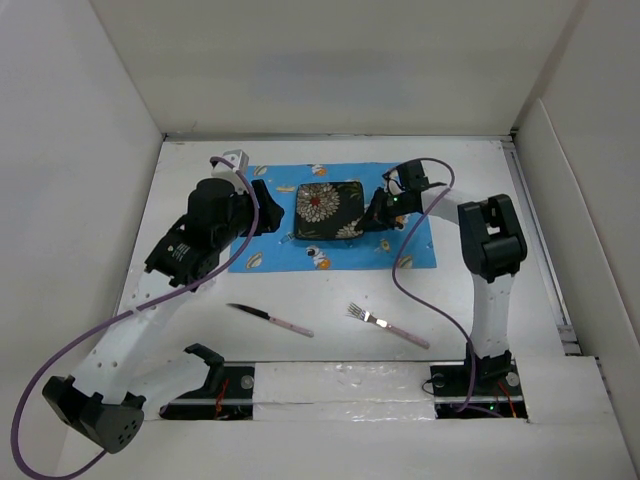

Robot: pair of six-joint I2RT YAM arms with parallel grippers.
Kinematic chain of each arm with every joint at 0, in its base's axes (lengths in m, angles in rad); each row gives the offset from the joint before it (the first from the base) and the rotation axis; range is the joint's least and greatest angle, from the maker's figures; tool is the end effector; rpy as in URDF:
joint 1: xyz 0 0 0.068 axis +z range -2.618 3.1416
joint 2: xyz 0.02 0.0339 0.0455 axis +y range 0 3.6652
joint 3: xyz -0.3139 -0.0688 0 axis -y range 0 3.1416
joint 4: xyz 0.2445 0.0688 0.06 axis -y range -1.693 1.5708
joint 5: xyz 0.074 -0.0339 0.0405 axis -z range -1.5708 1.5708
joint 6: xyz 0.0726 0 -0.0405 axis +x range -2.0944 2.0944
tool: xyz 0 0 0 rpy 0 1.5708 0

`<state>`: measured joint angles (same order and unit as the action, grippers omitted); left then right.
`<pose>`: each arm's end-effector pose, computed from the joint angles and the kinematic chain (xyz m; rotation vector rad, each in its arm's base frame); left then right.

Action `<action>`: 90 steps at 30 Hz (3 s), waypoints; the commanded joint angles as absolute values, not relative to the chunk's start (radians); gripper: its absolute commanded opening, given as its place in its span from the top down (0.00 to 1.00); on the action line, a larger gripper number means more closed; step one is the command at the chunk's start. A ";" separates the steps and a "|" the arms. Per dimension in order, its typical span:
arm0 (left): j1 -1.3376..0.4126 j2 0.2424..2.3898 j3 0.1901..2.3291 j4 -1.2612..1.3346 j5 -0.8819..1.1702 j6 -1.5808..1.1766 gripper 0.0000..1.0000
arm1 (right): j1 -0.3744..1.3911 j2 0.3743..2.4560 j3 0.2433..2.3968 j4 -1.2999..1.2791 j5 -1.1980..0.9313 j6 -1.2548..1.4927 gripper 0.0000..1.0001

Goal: Set the dinner table for one person

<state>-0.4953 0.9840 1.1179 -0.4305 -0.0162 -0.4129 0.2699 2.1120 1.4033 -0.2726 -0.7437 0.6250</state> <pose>0.1947 -0.1039 0.4242 0.0673 1.9117 -0.6070 0.4469 0.1746 0.1630 0.1589 2.6589 1.2775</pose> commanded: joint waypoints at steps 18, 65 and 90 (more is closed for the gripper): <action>-0.494 0.980 1.170 -0.388 -0.040 -0.410 0.64 | 0.232 1.976 1.568 -0.483 -0.643 0.457 0.54; -0.494 0.568 1.321 -0.647 0.034 -0.555 0.64 | 1.058 2.590 2.383 -0.316 -0.180 0.867 0.77; -0.494 0.834 1.045 -0.374 0.095 -0.517 0.63 | 0.203 2.029 2.087 -0.705 0.027 0.467 1.00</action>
